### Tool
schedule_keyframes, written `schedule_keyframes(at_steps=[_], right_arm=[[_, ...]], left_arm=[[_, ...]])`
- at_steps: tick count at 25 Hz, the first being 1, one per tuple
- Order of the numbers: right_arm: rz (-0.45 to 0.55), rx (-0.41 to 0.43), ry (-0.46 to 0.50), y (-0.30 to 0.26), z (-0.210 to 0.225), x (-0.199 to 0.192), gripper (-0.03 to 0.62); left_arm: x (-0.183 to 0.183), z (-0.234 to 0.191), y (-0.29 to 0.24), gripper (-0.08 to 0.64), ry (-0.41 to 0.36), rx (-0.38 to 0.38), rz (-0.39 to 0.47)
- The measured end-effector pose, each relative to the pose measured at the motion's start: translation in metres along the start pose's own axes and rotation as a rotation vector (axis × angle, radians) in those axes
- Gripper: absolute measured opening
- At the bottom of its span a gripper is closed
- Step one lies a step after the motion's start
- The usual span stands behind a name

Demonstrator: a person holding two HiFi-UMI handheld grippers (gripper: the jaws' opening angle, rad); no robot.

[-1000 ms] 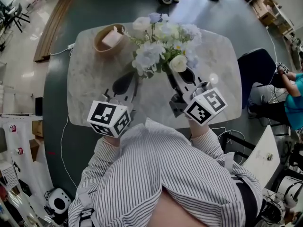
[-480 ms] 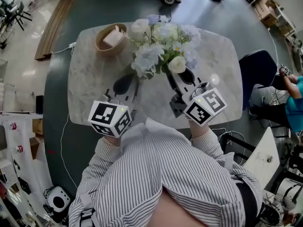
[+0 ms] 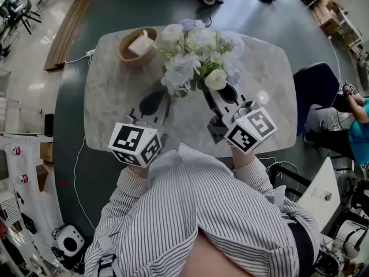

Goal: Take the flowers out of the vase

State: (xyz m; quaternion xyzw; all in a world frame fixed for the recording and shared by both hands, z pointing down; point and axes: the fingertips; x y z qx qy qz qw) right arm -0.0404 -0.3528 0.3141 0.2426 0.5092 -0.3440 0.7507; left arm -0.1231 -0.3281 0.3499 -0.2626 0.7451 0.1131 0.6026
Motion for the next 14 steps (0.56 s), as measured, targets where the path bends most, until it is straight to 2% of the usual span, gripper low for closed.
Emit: schedule_keyframes(at_steps=[14], right_arm=[[-0.006,0.003,0.011,0.0005,0.0006,0.001,0.04]], left_arm=[[-0.0001,-0.0012,0.0013,0.012,0.009,0.014,0.006]])
Point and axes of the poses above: the fingertips, and each gripper's own axes: y backward along the fingers, z to its right, x out of its top, and after that the axes turned 2 degrees about -y, right-handed
